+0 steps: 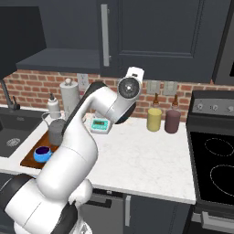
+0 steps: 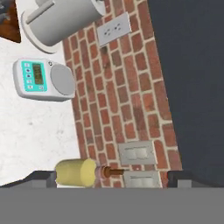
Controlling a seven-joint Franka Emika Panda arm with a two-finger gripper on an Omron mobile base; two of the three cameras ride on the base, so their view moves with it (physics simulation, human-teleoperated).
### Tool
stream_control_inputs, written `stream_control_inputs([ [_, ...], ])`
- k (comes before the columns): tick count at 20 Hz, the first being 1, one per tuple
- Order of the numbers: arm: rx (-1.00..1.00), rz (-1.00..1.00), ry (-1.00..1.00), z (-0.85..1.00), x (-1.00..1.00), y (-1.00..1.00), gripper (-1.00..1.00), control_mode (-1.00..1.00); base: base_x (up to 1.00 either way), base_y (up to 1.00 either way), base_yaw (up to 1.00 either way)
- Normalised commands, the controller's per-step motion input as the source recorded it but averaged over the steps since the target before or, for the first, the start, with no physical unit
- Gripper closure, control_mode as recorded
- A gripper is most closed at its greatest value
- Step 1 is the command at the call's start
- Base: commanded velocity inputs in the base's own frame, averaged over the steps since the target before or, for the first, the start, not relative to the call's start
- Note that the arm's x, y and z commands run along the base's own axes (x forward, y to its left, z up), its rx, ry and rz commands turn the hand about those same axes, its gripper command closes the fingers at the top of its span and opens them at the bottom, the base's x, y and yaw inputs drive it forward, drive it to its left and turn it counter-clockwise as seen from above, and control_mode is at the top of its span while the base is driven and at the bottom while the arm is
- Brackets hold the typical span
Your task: Pick the kettle from the counter and place it on the tray. Then pick the mug from the cabinet and place it on the tray. Then close the cabinet doors.
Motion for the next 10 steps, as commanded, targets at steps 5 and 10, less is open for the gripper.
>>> stream_control_inputs([
  [5,0.02,-0.02,-0.01,-0.18,-0.89,0.01,-1.00,-1.00,0.00,0.00,0.00],
  [10,0.07,-0.06,0.02,0.17,-0.76,0.00,-1.00,-1.00,0.00,0.00,0.00],
])
